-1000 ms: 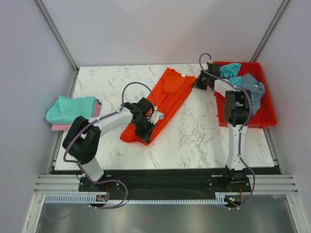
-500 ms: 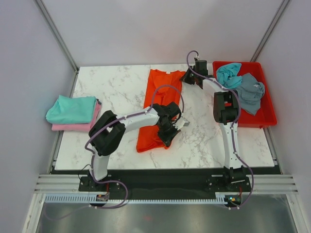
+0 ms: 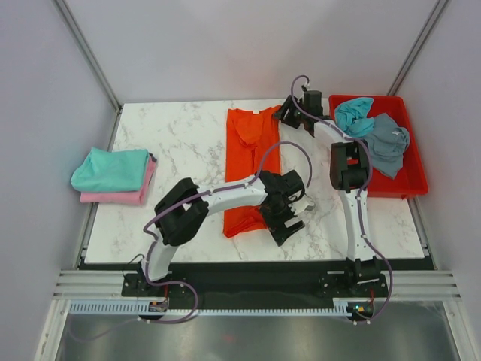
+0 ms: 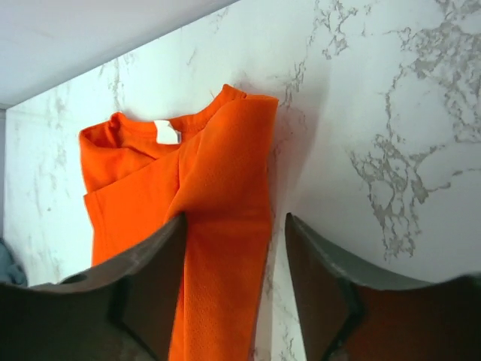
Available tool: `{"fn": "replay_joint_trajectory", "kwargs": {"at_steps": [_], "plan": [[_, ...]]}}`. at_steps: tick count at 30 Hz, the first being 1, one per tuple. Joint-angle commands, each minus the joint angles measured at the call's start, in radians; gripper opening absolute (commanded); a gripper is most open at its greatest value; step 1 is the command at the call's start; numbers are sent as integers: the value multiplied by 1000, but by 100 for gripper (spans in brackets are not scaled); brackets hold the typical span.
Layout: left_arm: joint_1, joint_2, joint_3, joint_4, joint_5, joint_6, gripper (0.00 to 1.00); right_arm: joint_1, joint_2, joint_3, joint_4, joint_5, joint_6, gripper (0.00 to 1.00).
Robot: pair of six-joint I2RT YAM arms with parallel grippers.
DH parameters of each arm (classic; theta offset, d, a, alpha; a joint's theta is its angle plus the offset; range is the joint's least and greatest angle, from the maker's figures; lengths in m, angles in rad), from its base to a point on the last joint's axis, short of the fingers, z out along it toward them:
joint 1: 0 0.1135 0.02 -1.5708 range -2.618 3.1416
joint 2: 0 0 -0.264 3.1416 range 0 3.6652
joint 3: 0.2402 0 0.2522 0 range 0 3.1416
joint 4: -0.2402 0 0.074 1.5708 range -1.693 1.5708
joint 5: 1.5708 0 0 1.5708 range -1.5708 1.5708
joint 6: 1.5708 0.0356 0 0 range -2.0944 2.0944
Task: Fold and stack the t-shirts
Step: Fold the tshirt
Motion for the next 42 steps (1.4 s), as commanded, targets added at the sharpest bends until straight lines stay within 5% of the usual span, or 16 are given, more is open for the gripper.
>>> {"fn": "replay_joint_trajectory", "kwargs": {"at_steps": [1,8,15,23,34,42], "plan": [[-5,-78,48,-41,-1,61,99,-38,-97,-19,22,-27,-27,67],[17,-269,77,-59,-111,73,99,-111,-381,-236,-32,-53,-68,69],[101,-426,93,-59,-228,7,96,-124,-598,-499,-303,-180,-99,67],[489,-487,-221,-53,156,-309,81,-122,-770,-948,-319,-372,3,61],[613,-622,-660,171,361,-605,74,-64,-1028,-1348,-404,-501,7,55],[719,-639,-809,277,427,-709,72,-18,-1146,-1509,-506,-460,-10,55]]}}
